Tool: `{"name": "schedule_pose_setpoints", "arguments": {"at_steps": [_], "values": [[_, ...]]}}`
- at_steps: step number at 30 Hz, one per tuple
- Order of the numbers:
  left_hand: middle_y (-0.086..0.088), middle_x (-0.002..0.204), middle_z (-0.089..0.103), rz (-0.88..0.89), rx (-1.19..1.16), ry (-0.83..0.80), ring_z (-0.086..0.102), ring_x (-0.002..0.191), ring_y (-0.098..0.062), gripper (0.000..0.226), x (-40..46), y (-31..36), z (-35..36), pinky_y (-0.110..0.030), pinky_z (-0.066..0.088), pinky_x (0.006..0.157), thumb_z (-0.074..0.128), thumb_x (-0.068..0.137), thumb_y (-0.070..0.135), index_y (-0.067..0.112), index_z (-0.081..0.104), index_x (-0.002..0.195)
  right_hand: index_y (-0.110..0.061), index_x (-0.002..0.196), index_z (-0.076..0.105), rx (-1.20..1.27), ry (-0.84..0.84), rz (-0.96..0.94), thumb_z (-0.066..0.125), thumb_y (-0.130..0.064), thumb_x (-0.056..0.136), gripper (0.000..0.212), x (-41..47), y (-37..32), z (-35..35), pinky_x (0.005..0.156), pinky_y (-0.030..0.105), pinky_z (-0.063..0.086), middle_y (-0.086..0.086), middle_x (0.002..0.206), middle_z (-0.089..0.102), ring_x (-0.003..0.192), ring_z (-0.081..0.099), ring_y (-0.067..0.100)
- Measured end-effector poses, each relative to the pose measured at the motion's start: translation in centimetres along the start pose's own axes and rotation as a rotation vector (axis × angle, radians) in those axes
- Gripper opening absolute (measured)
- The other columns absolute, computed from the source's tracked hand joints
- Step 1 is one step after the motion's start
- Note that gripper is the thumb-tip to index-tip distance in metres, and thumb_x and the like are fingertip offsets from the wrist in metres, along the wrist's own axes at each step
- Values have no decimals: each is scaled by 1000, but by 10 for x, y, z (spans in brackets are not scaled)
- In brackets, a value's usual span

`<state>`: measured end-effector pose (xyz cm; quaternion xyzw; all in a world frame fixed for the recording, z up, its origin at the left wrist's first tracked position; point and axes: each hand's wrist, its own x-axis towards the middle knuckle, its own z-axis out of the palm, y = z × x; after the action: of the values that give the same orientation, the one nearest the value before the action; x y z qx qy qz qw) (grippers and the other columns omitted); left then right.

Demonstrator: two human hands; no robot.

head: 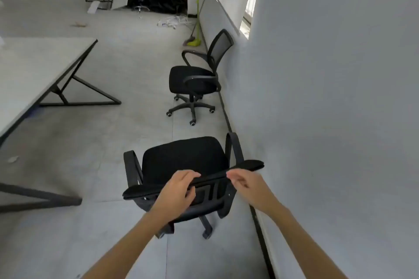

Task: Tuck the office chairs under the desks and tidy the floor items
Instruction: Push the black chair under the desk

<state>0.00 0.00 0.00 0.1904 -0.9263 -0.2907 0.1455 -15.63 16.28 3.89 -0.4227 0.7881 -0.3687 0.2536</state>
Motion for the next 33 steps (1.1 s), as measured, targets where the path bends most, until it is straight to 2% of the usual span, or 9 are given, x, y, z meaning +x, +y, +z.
{"name": "schedule_pose_setpoints", "arguments": {"at_steps": [2,4,6,9,14,19,25,29,33], "values": [[-6,128,54,33,156,-23,45,121,-18,40,13,-8,3,-27,38,98,52,87,16,11,51,126,-10,127,52,-200,65,-81,51,-15,93,35,20,8,1,102,24,41,3,127,57,116,53,12],[-8,136,47,-36,298,-91,41,127,-24,48,20,-18,2,-36,39,101,51,89,20,11,41,135,-11,134,44,-397,50,-118,50,-22,94,42,34,12,2,104,26,34,4,138,48,127,44,17],[-6,140,44,-132,405,-205,39,129,-23,53,15,-28,10,-38,38,102,47,91,28,13,33,139,-9,139,36,-539,-41,-139,48,-30,95,51,43,30,15,108,30,29,7,143,42,132,37,21],[-4,134,50,-214,481,-271,47,120,-22,47,7,-40,14,-36,40,97,45,91,30,16,36,135,-6,139,37,-705,-97,-140,52,-34,92,56,49,54,29,113,39,21,12,142,43,134,36,26],[-3,115,59,-183,509,-203,55,101,-19,30,10,-44,20,-29,44,82,44,93,27,17,45,121,-2,120,57,-768,90,-220,73,-15,75,49,49,75,47,103,46,37,16,118,63,112,58,33],[-1,97,60,-258,513,-202,50,80,-14,18,24,-45,17,-25,42,66,50,90,31,17,50,101,-8,94,68,-810,150,-264,79,-15,66,30,67,72,42,78,41,53,11,90,72,83,67,29],[0,91,56,-353,625,-91,51,85,-16,28,24,-51,15,-26,40,69,64,81,38,15,54,93,-10,82,70,-877,-15,-322,84,-21,60,29,105,78,35,60,31,54,7,79,69,74,65,24],[-5,65,58,-329,645,19,56,60,-23,32,8,-55,13,-28,45,53,84,51,17,9,58,69,-14,76,71,-837,-24,-385,88,-25,52,31,109,78,35,43,23,51,0,65,69,57,64,18],[-7,57,54,-414,642,71,54,53,-26,28,-1,-64,0,-27,42,45,81,45,2,7,57,60,-14,75,73,-873,-8,-417,87,-29,53,30,116,67,43,41,22,48,0,62,69,54,64,16]]}}
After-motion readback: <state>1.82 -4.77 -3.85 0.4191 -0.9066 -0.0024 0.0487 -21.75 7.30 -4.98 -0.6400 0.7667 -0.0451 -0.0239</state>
